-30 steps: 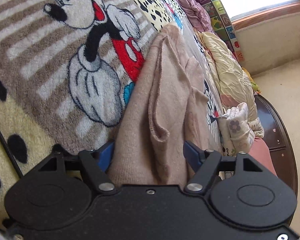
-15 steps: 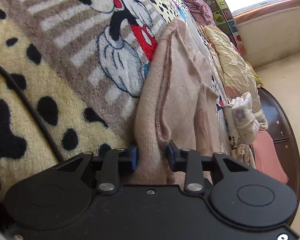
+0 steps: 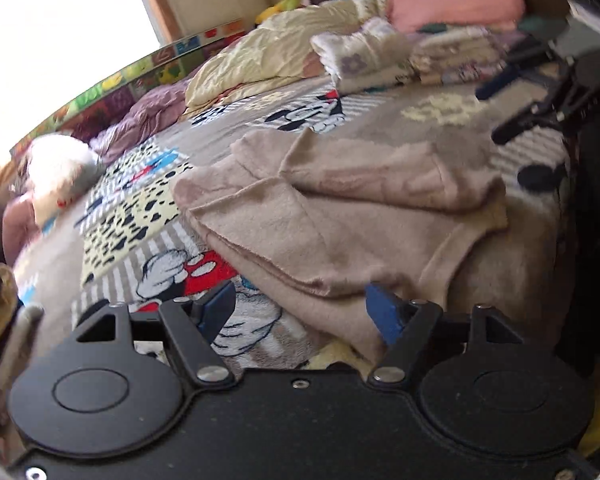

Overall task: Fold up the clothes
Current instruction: 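Lift the hem with both tools and fold it over toward the collar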

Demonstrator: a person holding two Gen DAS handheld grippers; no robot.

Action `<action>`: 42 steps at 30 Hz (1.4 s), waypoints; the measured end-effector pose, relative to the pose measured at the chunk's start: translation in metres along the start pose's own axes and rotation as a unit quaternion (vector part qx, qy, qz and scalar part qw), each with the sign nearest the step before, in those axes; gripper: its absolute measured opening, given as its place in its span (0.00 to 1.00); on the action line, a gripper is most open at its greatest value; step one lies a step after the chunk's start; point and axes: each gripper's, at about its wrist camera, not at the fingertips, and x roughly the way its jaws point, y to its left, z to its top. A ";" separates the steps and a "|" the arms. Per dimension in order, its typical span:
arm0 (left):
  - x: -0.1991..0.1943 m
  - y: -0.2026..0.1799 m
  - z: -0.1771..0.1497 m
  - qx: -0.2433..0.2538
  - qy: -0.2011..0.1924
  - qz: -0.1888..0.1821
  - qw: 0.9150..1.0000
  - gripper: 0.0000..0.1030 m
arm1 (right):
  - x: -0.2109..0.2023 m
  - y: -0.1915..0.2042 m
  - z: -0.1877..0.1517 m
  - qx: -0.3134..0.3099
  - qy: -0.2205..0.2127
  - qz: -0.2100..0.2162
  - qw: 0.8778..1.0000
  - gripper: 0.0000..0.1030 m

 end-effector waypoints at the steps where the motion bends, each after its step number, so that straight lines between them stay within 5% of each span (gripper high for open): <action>1: 0.003 -0.007 -0.006 0.041 0.003 0.002 0.999 0.70 | 0.001 0.013 -0.002 -0.073 0.015 -0.018 0.997 0.68; 5: 0.016 -0.024 -0.023 0.130 0.018 0.008 0.991 0.70 | 0.021 0.068 -0.037 -0.328 0.073 -0.063 0.940 0.72; 9: 0.025 -0.037 -0.030 0.168 0.024 0.027 0.985 0.70 | 0.032 0.086 -0.060 -0.393 0.074 -0.072 0.914 0.72; 19: 0.034 -0.030 -0.024 0.197 0.000 0.015 0.980 0.74 | 0.042 0.086 -0.071 -0.447 -0.008 -0.103 0.888 0.75; 25: 0.038 -0.018 -0.018 0.201 -0.019 -0.002 0.979 0.72 | 0.033 0.086 -0.066 -0.447 -0.029 -0.088 0.890 0.68; 29: 0.036 -0.042 -0.034 0.281 -0.026 0.013 0.959 0.67 | 0.031 0.089 -0.073 -0.458 -0.024 -0.077 0.885 0.67; 36: 0.035 -0.051 -0.033 0.336 -0.026 0.016 0.942 0.65 | 0.030 0.101 -0.084 -0.482 -0.022 -0.061 0.874 0.65; 40: 0.035 -0.046 -0.018 0.315 -0.065 0.041 0.946 0.57 | 0.032 0.099 -0.076 -0.488 -0.043 -0.076 0.868 0.66; 42: 0.031 -0.042 -0.009 0.305 -0.081 0.049 0.948 0.56 | 0.029 0.091 -0.063 -0.466 -0.056 -0.082 0.879 0.65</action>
